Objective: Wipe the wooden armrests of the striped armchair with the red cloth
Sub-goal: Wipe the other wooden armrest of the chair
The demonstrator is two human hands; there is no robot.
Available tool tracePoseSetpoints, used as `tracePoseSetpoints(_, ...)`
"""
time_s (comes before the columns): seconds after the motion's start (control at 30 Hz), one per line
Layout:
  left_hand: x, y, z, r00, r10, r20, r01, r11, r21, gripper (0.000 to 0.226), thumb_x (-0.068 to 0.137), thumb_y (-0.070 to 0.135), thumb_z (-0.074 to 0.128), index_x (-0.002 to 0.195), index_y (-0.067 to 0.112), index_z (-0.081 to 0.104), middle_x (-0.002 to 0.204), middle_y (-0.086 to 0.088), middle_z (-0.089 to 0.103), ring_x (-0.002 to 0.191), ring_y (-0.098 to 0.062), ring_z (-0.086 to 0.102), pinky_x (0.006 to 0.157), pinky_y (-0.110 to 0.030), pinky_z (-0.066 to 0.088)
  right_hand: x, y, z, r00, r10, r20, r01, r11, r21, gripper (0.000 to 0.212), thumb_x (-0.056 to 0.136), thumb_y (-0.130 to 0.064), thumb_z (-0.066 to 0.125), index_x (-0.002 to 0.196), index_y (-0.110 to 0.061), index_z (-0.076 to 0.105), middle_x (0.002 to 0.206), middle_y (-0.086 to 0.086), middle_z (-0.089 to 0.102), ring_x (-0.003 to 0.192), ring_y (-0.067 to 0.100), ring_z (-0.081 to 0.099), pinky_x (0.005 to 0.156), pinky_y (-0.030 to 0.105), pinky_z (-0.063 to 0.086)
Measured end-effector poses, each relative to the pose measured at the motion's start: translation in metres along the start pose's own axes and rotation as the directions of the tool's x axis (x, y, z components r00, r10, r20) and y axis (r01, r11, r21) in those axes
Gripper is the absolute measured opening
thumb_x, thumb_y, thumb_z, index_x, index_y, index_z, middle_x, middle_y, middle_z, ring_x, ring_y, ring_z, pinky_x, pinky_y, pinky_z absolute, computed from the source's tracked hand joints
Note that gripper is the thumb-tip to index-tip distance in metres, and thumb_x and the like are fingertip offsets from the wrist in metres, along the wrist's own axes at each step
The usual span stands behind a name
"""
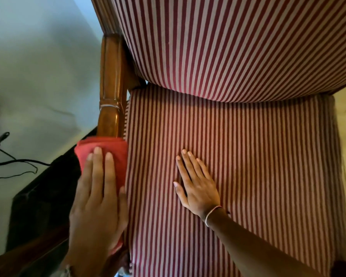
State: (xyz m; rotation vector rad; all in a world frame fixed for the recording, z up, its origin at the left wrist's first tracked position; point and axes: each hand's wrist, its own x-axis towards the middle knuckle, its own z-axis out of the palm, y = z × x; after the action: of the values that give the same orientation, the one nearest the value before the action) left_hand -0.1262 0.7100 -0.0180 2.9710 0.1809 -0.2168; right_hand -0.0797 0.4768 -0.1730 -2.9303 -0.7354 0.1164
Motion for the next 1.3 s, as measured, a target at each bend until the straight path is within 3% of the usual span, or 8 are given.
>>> tracePoseSetpoints(0.23, 0.178, 0.018, -0.034, 0.985, -0.030, -0.170, 0.024, 0.999, -0.036, 0.071, 0.102, 0.029, 0.036, 0.162, 0.005, 0.007, 0.172, -0.019, 0.005, 0.160, -0.034, 0.007, 0.129, -0.048, 0.020, 0.000, 0.001, 0.003, 1.000, -0.012, -0.011, 0.012, 1.000, 0.021, 0.069, 0.106, -0.053, 0.030, 0.162, -0.015, 0.023, 0.173, 0.009, 0.016, 0.161, 0.022, 0.012, 0.132, 0.042, 0.012)
tracePoseSetpoints(0.6, 0.020, 0.001, -0.002, 0.995, -0.007, -0.096, -0.003, 0.995, -0.100, 0.070, 0.102, 0.034, 0.041, 0.161, 0.005, 0.016, 0.171, -0.016, 0.010, 0.157, -0.028, 0.012, 0.124, -0.047, 0.024, 0.002, -0.020, -0.029, 0.995, 0.085, 0.059, -0.097, 0.965, 0.242, 0.064, 0.105, -0.042, 0.043, 0.158, -0.010, 0.034, 0.170, 0.013, 0.023, 0.159, 0.028, 0.019, 0.128, 0.051, 0.028)
tracePoseSetpoints(0.73, 0.013, -0.009, -0.017, 0.983, -0.184, -0.009, 0.153, 0.841, -0.520, 0.080, 0.100, 0.055, 0.042, 0.162, 0.030, -0.002, 0.174, 0.002, -0.006, 0.153, -0.010, 0.011, 0.120, -0.038, 0.017, 0.026, -0.051, -0.067, 0.939, 0.273, 0.207, -0.334, 0.595, 0.731, 0.050, 0.104, -0.040, 0.053, 0.148, -0.017, 0.050, 0.166, 0.004, 0.035, 0.156, 0.018, 0.030, 0.127, 0.040, 0.028)
tracePoseSetpoints(0.83, 0.001, -0.030, -0.035, 0.874, -0.451, 0.181, 0.427, 0.535, -0.729, 0.093, 0.080, 0.057, 0.060, 0.161, 0.034, 0.019, 0.161, 0.001, 0.040, 0.129, -0.007, 0.054, 0.100, -0.034, 0.050, 0.064, -0.078, -0.106, 0.915, 0.203, 0.348, -0.367, 0.066, 0.928, 0.046, 0.102, -0.037, 0.057, 0.143, -0.017, 0.055, 0.139, -0.006, 0.061, 0.129, -0.001, 0.058, 0.117, 0.035, 0.047)
tracePoseSetpoints(0.9, -0.004, -0.041, -0.044, 0.823, -0.474, 0.312, 0.512, 0.384, -0.768, 0.094, 0.071, 0.047, 0.069, 0.156, 0.029, 0.035, 0.135, 0.002, 0.065, 0.105, -0.004, 0.065, 0.081, -0.027, 0.056, 0.089, -0.089, -0.121, 0.915, 0.079, 0.395, -0.382, -0.136, 0.914, 0.042, 0.102, -0.033, 0.060, 0.138, -0.013, 0.057, 0.129, 0.001, 0.068, 0.118, 0.004, 0.067, 0.105, 0.031, 0.056)
tracePoseSetpoints(1.03, -0.009, -0.049, -0.053, 0.827, -0.443, 0.348, 0.527, 0.390, -0.756, 0.083, 0.069, 0.019, 0.082, 0.146, 0.024, 0.051, 0.109, -0.003, 0.073, 0.092, -0.014, 0.072, 0.060, -0.021, 0.061, 0.110, -0.099, -0.135, 0.917, -0.002, 0.398, -0.390, -0.205, 0.898, 0.039, 0.094, -0.013, 0.072, 0.129, -0.016, 0.055, 0.107, -0.001, 0.069, 0.082, -0.005, 0.072, 0.071, 0.013, 0.059)
tracePoseSetpoints(1.17, -0.007, -0.028, -0.064, 0.870, -0.390, 0.301, 0.461, 0.429, -0.777, 0.073, 0.059, 0.026, 0.082, 0.129, 0.035, 0.060, 0.105, 0.001, 0.074, 0.088, 0.001, 0.074, 0.057, -0.011, 0.057, 0.101, -0.084, -0.142, 0.912, -0.044, 0.407, -0.398, -0.334, 0.855, 0.041, 0.096, -0.010, 0.067, 0.135, -0.017, 0.056, 0.120, 0.003, 0.068, 0.106, 0.010, 0.070, 0.092, 0.034, 0.063)
tracePoseSetpoints(1.3, -0.002, 0.032, -0.064, 0.932, -0.269, 0.243, 0.346, 0.457, -0.820, 0.060, 0.066, 0.027, 0.078, 0.119, 0.045, 0.058, 0.108, 0.009, 0.073, 0.095, 0.004, 0.072, 0.069, -0.009, 0.057, 0.078, -0.030, -0.160, 0.928, -0.042, 0.370, -0.354, -0.407, 0.842, 0.033, 0.098, -0.012, 0.066, 0.128, -0.025, 0.061, 0.119, -0.002, 0.070, 0.108, 0.008, 0.072, 0.084, 0.036, 0.064)
